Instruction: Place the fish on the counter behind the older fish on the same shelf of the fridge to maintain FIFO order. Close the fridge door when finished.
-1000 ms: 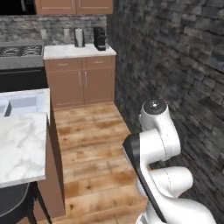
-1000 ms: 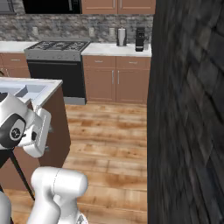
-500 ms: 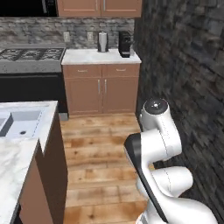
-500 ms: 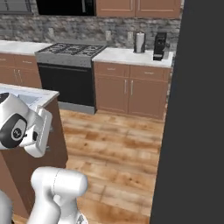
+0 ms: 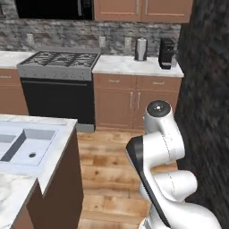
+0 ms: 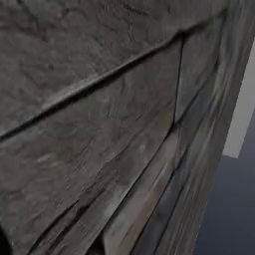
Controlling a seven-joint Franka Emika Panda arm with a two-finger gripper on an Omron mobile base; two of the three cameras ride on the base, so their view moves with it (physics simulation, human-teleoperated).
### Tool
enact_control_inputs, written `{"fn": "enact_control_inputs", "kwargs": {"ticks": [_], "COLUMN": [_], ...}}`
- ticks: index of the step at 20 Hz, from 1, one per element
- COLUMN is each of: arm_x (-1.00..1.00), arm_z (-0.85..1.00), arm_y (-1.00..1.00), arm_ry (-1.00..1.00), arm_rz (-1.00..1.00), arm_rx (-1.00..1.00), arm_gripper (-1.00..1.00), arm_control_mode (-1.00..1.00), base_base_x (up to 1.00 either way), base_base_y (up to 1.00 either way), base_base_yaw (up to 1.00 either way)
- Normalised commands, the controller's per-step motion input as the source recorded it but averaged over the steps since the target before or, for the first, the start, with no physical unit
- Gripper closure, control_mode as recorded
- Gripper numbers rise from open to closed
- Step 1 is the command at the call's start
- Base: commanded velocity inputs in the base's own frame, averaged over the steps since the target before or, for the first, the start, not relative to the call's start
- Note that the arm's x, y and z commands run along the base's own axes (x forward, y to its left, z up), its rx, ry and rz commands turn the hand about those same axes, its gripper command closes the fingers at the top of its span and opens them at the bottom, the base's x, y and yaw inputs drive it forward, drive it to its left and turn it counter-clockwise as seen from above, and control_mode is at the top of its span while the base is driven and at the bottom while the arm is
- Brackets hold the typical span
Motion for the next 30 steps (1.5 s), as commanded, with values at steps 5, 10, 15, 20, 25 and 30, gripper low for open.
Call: {"fn": "enact_control_inputs", "kwargs": {"ticks": [5,10,15,20,25,30], "arm_x": [0.0,0.0,0.0,0.0,0.0,0.0], "arm_z": [0.0,0.0,0.0,0.0,0.0,0.0], "arm_y": [0.0,0.0,0.0,0.0,0.0,0.0], "arm_ry": [0.0,0.0,0.0,0.0,0.0,0.0], "arm_rz": [0.0,0.0,0.0,0.0,0.0,0.0], "arm_rx": [0.0,0.0,0.0,0.0,0.0,0.0], "arm_gripper": [-1.0,-1.0,-1.0,-1.0,-1.0,-1.0], "arm_control_mode": [1.0,1.0,1.0,1.0,1.0,1.0], "base_base_x": [1.0,1.0,1.0,1.0,1.0,1.0], "base_base_y": [-0.39,-0.39,-0.59,-0.66,-0.62,-0.61], "base_base_yaw": [0.41,0.42,0.41,0.39,0.41,0.42]}}
